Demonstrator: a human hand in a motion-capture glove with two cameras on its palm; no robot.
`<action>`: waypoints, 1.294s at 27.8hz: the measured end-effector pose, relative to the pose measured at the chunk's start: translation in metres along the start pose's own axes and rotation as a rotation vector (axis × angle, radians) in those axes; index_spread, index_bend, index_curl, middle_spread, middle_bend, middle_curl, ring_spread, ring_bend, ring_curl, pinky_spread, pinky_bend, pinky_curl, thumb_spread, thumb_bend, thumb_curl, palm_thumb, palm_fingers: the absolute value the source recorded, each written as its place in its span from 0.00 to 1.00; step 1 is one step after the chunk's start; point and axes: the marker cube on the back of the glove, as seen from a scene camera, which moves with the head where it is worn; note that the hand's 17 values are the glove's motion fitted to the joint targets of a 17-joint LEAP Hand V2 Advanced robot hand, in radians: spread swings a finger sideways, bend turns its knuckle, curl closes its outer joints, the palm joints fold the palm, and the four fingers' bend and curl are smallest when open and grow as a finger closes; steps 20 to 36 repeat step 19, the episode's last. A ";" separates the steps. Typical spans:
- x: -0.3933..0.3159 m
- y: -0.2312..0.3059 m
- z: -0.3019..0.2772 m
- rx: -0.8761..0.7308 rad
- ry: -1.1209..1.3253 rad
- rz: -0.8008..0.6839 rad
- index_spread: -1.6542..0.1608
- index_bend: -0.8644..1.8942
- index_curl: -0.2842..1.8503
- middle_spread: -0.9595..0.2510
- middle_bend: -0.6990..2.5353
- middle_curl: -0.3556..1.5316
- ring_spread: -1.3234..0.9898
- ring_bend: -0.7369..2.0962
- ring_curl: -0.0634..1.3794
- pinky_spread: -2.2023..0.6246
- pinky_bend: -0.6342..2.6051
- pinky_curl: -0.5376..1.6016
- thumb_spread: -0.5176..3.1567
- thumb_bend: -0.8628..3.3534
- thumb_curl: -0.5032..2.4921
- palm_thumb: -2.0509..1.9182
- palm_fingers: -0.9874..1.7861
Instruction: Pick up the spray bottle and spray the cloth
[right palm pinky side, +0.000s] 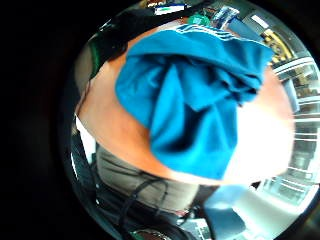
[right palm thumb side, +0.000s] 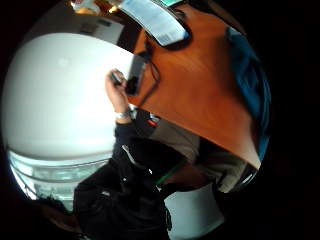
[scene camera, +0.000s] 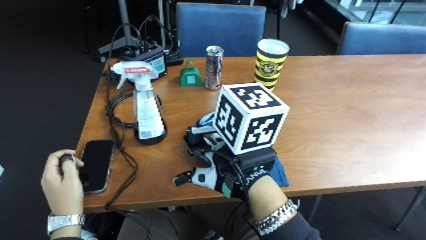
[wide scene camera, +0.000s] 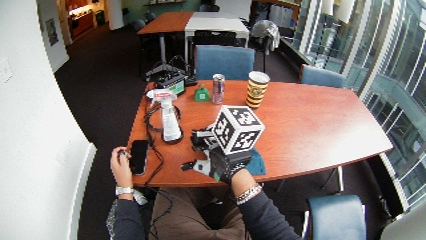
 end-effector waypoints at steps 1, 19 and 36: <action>0.000 0.007 0.000 -0.020 0.030 -0.001 0.70 0.37 0.29 0.75 0.29 0.38 0.57 0.36 0.25 0.85 0.31 0.42 0.37 0.20 0.27 0.57 0.49; 0.000 0.084 -0.003 -0.090 0.169 -0.035 0.68 0.38 0.28 0.76 0.27 0.37 0.58 0.34 0.25 0.87 0.29 0.40 0.38 0.20 0.27 0.56 0.50; 0.000 0.084 -0.003 -0.090 0.169 -0.035 0.68 0.38 0.28 0.76 0.27 0.37 0.58 0.34 0.25 0.87 0.29 0.40 0.38 0.20 0.27 0.56 0.50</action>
